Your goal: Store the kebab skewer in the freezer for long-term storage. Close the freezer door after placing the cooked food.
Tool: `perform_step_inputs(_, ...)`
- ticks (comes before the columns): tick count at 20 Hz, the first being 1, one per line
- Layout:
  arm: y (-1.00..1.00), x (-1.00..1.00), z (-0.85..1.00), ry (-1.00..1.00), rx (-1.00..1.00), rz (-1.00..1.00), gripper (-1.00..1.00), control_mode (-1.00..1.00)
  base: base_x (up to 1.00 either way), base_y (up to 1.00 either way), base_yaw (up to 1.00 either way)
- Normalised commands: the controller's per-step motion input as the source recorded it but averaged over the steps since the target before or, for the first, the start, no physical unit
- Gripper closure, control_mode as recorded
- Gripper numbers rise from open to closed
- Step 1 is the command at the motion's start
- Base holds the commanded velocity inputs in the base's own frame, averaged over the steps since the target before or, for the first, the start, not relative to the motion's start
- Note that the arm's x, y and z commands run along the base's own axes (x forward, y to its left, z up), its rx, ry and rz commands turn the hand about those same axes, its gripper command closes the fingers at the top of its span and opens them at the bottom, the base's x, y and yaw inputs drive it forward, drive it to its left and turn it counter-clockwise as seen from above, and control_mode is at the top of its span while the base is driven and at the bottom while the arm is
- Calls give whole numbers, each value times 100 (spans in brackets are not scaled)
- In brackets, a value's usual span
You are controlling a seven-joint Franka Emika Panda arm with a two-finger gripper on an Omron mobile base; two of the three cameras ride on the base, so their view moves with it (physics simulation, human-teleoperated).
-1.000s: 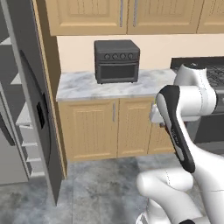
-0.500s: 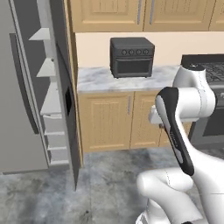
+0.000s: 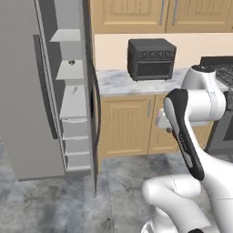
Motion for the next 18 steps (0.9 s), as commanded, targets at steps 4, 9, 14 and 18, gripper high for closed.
perform_step_inputs(4,0,0,0,0,0,0,100,100,11,98,0)
perform_step_inputs(9,0,0,0,0,0,0,100,100,6,97,0)
perform_step_inputs(14,0,0,0,0,0,0,100,100,32,78,-5)
perform_step_inputs(18,0,0,0,0,0,0,100,100,37,67,-19)
